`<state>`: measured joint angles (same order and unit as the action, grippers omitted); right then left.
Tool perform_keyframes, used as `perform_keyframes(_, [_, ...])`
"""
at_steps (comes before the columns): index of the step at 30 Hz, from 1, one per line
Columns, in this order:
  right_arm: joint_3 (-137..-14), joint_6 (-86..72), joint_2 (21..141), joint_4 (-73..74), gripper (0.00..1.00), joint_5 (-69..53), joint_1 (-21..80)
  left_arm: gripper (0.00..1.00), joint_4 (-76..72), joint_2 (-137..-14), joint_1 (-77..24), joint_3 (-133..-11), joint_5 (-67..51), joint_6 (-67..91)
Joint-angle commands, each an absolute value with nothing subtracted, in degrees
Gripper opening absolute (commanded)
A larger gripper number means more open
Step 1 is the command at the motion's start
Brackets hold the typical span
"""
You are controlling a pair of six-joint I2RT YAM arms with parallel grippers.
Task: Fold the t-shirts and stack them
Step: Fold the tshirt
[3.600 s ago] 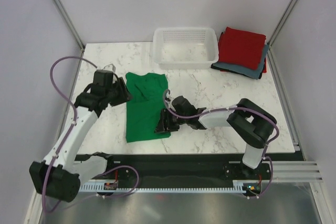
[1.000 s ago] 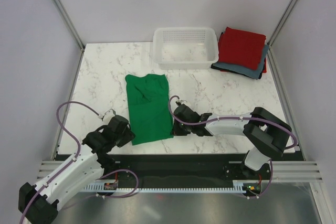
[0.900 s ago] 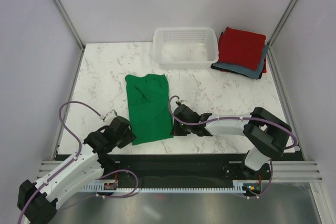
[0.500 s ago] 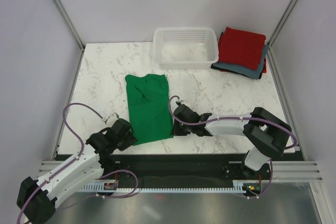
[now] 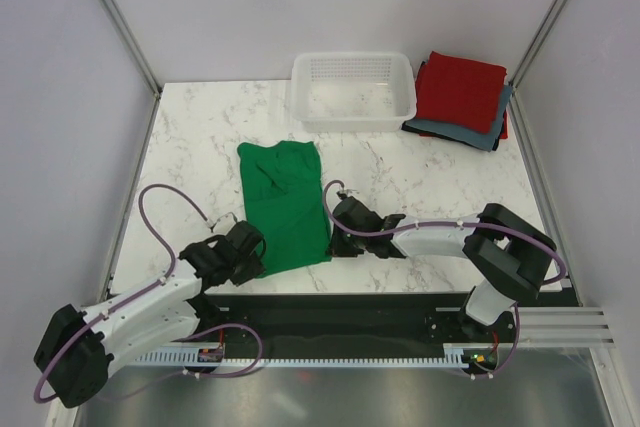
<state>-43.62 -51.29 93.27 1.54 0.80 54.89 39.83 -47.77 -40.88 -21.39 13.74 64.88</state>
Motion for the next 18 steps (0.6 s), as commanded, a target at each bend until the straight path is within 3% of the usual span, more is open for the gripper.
perform_keyframes(1, [-42.5, -51.8, 92.4, 1.3, 0.00, 1.1, 54.2, 0.38, 38.1, -50.9, -41.8, -23.3, 15.5, 65.0])
perform_keyframes(3, [-42.2, -51.8, 92.1, 1.1, 0.00, 0.9, 54.1, 0.28, 38.1, -51.9, -42.2, -23.6, 15.7, 65.0])
perform_keyframes(4, [-42.1, -51.9, 91.8, 0.9, 0.00, 0.8, 54.0, 0.15, 38.0, -51.8, -42.3, -23.6, 15.9, 65.1])
perform_keyframes(6, [-41.8, -51.9, 91.7, 0.7, 0.00, 0.4, 53.9, 0.03, 38.0, -50.9, -42.4, -23.2, 15.9, 65.5])
perform_keyframes(18, [-44.5, -55.9, 81.0, 15.5, 0.00, 4.3, 58.6, 0.02, 46.8, -40.5, -42.5, -30.3, 8.8, 64.8])
